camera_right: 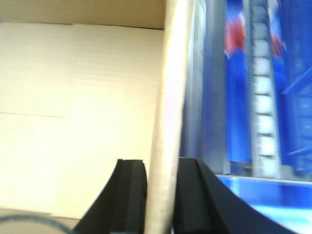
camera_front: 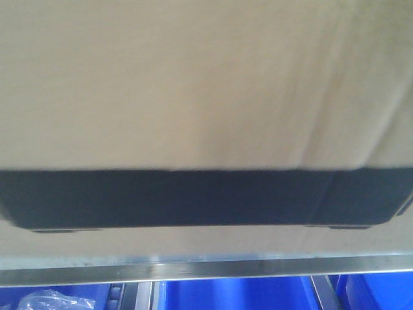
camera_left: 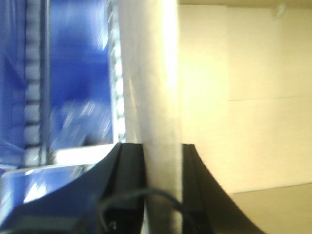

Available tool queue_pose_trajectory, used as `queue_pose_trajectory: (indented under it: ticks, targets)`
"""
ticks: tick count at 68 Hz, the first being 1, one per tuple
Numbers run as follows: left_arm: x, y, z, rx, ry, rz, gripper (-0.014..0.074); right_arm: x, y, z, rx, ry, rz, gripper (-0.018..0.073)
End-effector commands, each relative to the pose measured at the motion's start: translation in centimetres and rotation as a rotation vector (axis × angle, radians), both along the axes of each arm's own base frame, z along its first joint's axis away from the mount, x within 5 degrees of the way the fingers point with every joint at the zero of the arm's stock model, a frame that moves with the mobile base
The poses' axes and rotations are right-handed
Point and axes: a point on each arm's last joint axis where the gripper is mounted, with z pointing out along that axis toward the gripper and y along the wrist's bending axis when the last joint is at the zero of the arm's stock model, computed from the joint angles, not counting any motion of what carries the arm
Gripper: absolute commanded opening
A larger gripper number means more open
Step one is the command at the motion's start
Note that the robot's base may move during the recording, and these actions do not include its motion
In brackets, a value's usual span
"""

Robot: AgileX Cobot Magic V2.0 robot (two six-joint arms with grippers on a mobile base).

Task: Grab box from left shelf to table start
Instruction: 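Lift the box with both grippers and pull it off the shelf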

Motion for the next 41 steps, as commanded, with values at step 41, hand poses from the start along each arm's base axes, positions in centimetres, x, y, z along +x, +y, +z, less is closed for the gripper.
queue_pose_trajectory:
  ticks: [41]
  targets:
    - [-8.7,4.7,3.5,-0.254,-0.467,-0.05,-0.0098,-10.6,0.2,3.4,0.017,-0.546,-0.007,0.0059]
